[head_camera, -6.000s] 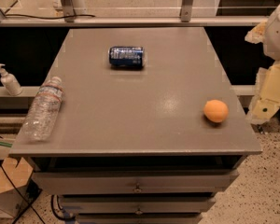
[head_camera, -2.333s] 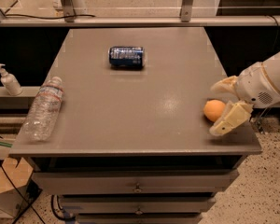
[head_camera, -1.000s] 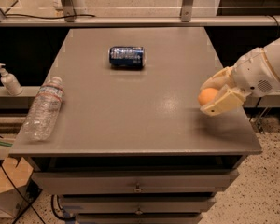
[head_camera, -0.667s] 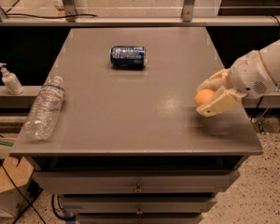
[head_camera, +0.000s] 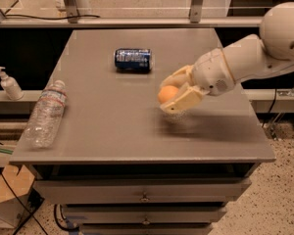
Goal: Move orange near water bottle
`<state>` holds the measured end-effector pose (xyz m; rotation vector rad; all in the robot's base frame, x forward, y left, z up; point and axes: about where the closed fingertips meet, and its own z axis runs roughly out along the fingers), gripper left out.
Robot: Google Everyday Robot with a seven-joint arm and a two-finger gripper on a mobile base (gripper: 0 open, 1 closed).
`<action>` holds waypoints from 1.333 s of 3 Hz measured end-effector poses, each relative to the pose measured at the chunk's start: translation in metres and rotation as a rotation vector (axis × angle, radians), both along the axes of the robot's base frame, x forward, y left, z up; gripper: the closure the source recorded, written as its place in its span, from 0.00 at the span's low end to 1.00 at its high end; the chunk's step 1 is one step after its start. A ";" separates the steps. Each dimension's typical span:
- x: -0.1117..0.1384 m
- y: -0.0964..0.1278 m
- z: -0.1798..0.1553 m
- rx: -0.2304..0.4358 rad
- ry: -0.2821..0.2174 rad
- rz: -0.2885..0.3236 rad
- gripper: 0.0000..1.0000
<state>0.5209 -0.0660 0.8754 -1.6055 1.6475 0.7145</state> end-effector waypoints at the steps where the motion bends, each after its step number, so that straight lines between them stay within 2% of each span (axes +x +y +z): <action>1: 0.011 0.057 -0.003 0.098 -0.010 0.078 1.00; 2: 0.018 0.103 -0.013 0.173 0.005 0.125 1.00; 3: 0.017 0.145 -0.020 0.189 -0.010 0.161 1.00; 4: 0.017 0.175 -0.027 0.199 -0.006 0.177 0.84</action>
Offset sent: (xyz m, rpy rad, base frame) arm 0.0287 0.1579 -0.0274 0.2683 0.0246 0.1695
